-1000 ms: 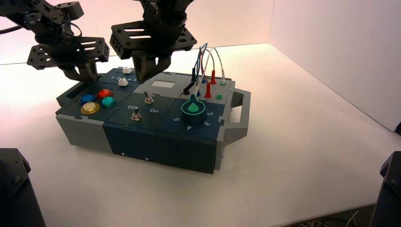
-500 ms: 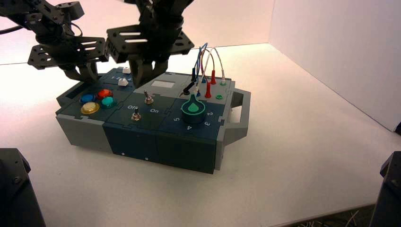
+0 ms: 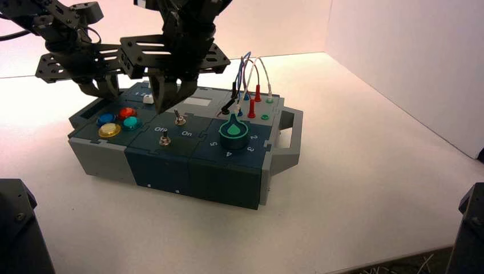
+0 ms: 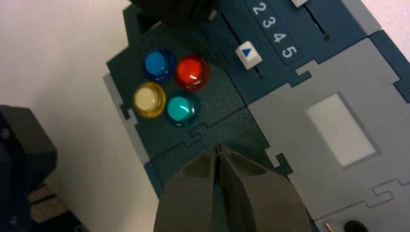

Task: Flip the top switch on with the right gripper.

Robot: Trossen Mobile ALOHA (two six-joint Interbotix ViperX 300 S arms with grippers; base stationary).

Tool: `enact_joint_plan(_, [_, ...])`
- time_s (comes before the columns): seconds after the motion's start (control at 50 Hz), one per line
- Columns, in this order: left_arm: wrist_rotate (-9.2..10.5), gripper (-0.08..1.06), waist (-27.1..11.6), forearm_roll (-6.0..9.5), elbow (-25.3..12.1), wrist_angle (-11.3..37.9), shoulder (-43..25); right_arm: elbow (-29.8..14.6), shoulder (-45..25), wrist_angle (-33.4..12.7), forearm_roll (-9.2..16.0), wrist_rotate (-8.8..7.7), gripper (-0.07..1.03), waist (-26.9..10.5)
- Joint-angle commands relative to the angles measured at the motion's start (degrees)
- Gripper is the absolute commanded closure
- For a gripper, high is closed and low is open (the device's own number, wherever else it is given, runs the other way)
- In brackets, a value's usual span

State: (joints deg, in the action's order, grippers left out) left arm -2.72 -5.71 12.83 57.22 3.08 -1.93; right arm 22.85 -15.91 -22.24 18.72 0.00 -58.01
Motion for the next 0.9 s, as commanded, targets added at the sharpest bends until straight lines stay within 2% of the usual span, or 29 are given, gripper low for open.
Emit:
enact_joint_plan(0.02, [0.26,1.01,-0.2,0.00,-1.0,-0.2,-0.4,-2.3,0.5,-0.6,0.5,1.32,0.98,-0.2])
enact_joint_plan(0.44, [-0.18,1.01,-0.2,-0.18,-1.0,-0.2,-0.4,-2.1,-0.1,-1.3,0.5,3.52,0.98,1.1])
enact_joint_plan(0.9, [-0.26,1.01,-0.2,-0.26,-1.1,-0.2,-0.9,-4.0,1.1,-4.9,-0.6,4.39,0.98,1.8])
